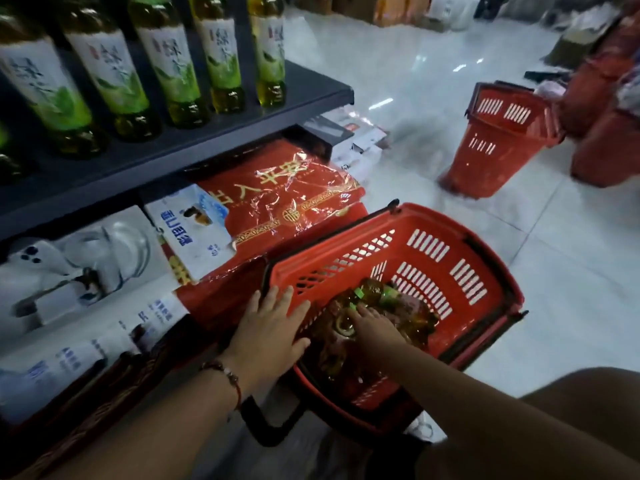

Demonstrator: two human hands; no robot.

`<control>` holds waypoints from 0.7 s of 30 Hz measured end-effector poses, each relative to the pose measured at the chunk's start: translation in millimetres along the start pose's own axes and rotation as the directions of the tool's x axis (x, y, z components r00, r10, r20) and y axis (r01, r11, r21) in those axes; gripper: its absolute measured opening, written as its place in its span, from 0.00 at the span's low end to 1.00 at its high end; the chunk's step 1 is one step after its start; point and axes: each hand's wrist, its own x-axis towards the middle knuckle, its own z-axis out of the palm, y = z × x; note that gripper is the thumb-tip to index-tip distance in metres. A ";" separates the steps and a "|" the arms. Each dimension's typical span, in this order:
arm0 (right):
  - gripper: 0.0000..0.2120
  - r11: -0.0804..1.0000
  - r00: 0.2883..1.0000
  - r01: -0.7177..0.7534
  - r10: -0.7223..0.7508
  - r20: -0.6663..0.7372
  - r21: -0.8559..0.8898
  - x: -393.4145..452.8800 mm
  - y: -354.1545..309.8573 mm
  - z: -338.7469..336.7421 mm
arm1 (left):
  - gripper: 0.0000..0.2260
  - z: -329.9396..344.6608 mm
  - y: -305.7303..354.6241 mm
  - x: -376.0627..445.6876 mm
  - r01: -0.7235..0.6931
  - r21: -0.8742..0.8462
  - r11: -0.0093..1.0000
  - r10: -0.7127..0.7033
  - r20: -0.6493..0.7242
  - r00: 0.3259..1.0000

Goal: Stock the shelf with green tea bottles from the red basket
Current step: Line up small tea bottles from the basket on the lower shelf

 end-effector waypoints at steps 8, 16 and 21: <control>0.30 0.970 0.988 -0.156 0.149 0.050 0.189 64.3 11.5 29.2 | 0.29 13.3 1.1 36.3 -0.026 0.023 0.999 0.026 -0.004 1.000; 0.13 0.952 0.989 -0.143 0.146 0.007 0.271 72.0 20.0 26.4 | 0.29 14.3 0.3 47.6 -0.047 0.034 0.998 0.047 -0.002 0.999; 0.15 0.988 0.997 0.002 -0.013 0.070 0.154 43.2 1.9 1.5 | 0.29 13.6 3.1 48.7 -0.048 0.047 0.998 0.048 -0.007 0.999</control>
